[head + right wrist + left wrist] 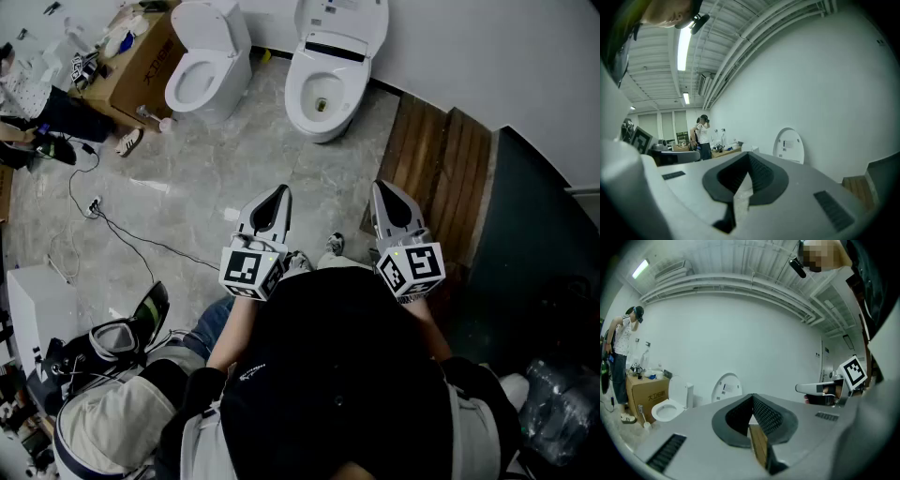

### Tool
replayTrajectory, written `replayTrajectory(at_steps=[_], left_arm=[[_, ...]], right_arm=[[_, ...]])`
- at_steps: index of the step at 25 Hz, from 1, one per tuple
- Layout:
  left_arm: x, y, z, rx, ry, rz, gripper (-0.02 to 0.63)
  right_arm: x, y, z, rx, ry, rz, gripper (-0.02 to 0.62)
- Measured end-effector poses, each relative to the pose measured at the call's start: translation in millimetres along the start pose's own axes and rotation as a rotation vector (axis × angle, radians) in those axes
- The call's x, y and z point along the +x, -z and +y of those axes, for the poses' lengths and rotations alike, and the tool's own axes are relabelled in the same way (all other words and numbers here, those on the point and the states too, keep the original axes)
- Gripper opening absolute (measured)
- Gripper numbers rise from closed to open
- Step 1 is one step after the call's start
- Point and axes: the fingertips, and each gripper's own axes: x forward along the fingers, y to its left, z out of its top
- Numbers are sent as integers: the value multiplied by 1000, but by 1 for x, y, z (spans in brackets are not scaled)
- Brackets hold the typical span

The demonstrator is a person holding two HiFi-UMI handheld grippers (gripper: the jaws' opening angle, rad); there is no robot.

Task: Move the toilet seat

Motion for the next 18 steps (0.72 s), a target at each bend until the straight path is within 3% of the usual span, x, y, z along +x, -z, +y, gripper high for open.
replayTrajectory(at_steps=[6, 18], left_arm=[[16, 4, -10, 21, -9, 5, 9], [55, -6, -27, 23, 37, 24, 9]], right_arm=[[2, 11, -23, 24, -3, 21, 11], [2, -4, -59, 32, 45, 20, 11]])
